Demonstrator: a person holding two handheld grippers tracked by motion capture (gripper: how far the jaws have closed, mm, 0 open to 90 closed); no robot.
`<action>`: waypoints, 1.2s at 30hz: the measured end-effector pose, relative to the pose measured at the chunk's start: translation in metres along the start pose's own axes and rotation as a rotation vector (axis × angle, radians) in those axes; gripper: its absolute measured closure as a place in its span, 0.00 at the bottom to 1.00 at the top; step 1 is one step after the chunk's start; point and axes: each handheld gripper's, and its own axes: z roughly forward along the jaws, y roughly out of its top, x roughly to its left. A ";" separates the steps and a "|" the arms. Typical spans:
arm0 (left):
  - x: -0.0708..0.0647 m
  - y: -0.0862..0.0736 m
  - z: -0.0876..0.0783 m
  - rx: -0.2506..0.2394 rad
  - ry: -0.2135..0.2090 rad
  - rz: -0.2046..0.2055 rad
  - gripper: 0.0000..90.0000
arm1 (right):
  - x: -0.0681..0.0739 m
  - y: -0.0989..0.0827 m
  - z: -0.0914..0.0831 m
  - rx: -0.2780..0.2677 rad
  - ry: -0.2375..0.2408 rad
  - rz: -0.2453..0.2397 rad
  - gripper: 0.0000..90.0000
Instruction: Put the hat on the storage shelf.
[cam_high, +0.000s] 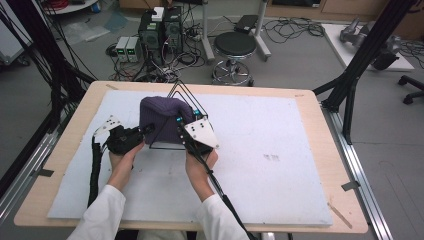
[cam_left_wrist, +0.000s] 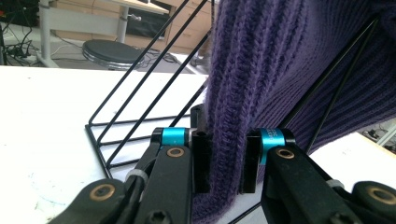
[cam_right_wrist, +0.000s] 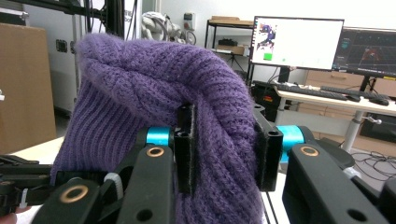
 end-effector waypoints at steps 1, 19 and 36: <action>0.000 0.000 0.000 0.000 0.006 -0.002 0.89 | 0.000 0.000 0.000 0.000 0.002 -0.001 0.75; -0.003 0.000 -0.006 -0.037 0.037 0.025 0.79 | -0.009 0.010 -0.013 -0.071 -0.054 0.042 0.42; -0.010 0.009 -0.029 -0.214 0.123 0.067 0.36 | -0.020 0.013 -0.018 -0.096 -0.114 0.063 0.29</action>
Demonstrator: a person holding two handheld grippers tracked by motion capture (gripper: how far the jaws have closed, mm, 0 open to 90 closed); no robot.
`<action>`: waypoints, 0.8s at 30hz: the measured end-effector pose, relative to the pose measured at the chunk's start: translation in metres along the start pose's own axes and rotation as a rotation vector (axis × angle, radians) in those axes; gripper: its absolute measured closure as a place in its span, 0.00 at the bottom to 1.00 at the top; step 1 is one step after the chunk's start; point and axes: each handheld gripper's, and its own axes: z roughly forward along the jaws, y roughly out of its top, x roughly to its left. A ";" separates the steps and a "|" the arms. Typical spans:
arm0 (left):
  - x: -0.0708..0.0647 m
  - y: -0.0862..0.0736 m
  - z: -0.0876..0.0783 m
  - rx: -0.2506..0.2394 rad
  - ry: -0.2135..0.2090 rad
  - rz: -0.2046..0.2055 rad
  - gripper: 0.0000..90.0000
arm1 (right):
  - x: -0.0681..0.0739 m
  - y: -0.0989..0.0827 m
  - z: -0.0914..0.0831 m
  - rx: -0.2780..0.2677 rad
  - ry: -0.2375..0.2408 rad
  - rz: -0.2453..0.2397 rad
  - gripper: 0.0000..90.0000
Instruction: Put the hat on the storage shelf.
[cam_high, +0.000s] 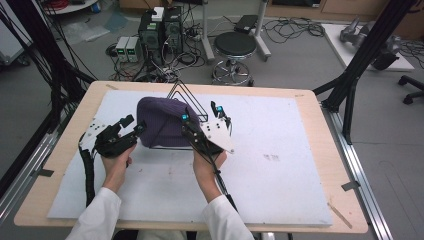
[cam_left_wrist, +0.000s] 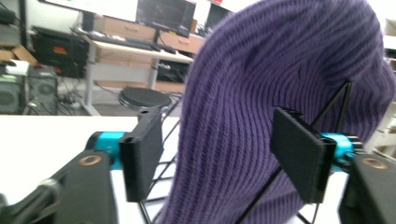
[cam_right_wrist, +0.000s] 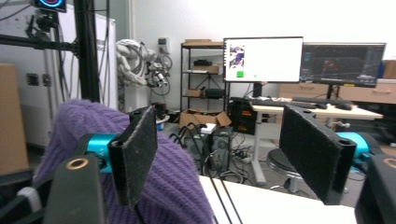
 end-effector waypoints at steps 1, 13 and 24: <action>0.000 0.001 -0.001 -0.009 0.006 0.004 0.34 | 0.000 0.000 0.000 0.000 -0.007 0.001 0.28; -0.004 0.007 -0.014 -0.113 0.036 0.024 0.31 | -0.024 0.003 -0.015 -0.059 -0.139 -0.037 0.19; -0.006 0.010 -0.020 -0.123 0.062 0.064 0.28 | -0.072 -0.001 -0.038 -0.054 -0.188 -0.019 0.13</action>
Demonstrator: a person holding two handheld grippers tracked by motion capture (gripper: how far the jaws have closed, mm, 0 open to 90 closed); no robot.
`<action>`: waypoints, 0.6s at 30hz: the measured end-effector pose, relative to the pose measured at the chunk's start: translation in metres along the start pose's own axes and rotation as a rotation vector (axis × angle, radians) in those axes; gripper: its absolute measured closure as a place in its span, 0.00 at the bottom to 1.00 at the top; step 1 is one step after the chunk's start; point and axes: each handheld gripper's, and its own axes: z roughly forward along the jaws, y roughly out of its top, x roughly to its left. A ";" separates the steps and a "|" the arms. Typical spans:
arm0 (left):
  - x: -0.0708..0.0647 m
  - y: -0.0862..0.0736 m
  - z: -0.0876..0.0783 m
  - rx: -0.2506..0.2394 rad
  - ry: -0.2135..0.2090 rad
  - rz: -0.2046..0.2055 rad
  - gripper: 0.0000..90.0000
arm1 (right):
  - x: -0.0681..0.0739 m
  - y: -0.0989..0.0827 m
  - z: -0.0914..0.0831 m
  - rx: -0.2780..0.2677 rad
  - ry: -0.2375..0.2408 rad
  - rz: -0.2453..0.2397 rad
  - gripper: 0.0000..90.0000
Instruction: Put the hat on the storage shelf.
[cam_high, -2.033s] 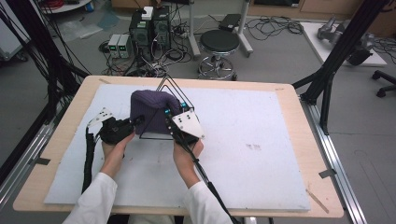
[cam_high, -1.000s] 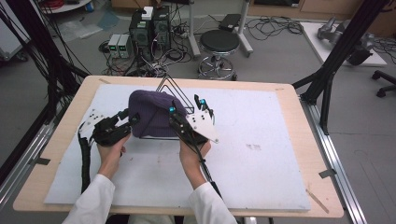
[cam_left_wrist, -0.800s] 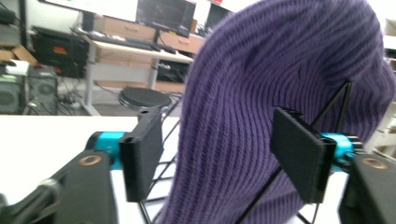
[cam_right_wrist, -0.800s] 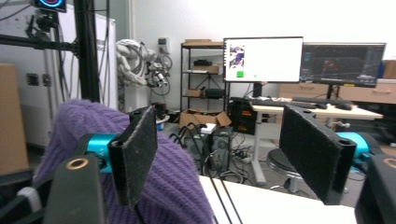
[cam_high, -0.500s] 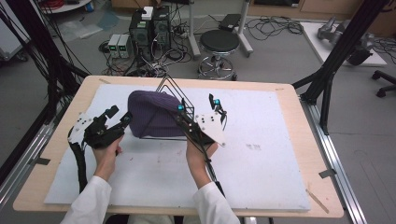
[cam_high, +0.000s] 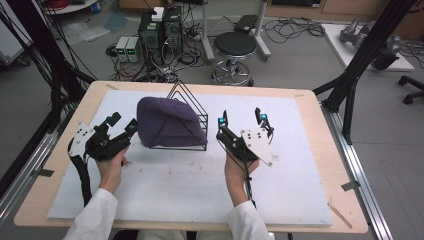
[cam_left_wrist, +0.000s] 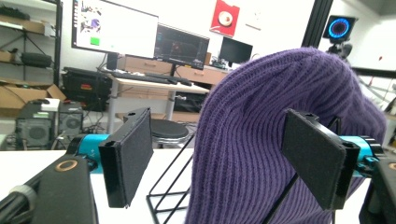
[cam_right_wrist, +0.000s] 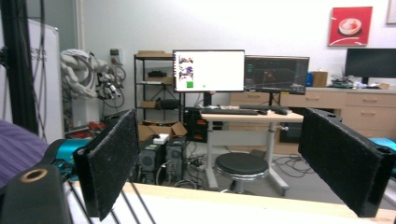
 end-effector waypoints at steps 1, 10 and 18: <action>0.000 0.001 -0.001 0.000 0.004 0.007 0.28 | -0.004 -0.001 -0.002 0.004 -0.006 -0.004 0.13; 0.002 0.009 -0.011 0.008 0.023 0.041 0.27 | -0.041 -0.005 -0.013 0.040 -0.062 0.008 0.13; 0.006 0.013 -0.022 0.018 0.043 0.046 0.27 | -0.073 -0.007 -0.028 0.072 -0.111 -0.013 0.13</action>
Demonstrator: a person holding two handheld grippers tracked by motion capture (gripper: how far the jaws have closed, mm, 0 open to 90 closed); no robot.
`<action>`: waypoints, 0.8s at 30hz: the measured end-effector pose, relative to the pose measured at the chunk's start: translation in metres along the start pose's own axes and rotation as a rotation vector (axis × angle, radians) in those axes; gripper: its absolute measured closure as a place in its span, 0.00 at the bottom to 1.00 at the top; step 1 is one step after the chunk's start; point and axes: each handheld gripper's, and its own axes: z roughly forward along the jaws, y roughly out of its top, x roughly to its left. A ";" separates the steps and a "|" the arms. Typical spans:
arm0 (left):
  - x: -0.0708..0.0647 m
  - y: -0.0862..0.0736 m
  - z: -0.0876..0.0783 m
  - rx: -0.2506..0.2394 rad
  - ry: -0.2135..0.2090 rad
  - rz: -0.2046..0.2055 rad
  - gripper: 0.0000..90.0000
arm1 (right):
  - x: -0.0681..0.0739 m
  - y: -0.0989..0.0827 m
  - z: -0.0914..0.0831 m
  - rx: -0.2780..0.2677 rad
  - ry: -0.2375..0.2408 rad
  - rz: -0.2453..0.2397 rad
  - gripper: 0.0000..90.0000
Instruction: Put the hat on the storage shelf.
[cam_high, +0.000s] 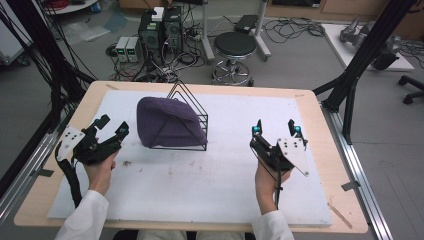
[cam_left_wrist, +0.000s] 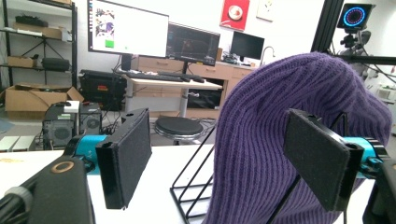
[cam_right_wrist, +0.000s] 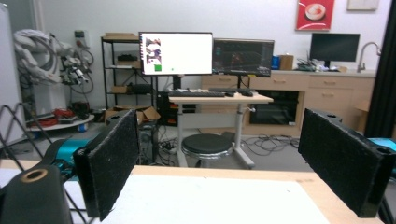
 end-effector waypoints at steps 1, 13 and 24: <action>0.000 0.000 -0.001 0.002 0.001 0.003 0.27 | -0.004 -0.001 -0.002 0.006 -0.004 0.000 0.13; 0.005 -0.004 -0.018 0.025 0.019 0.004 0.26 | -0.029 -0.015 -0.017 0.071 -0.017 -0.034 0.13; 0.009 -0.008 -0.040 0.039 0.031 0.010 0.25 | -0.049 -0.025 -0.028 0.119 -0.047 -0.031 0.13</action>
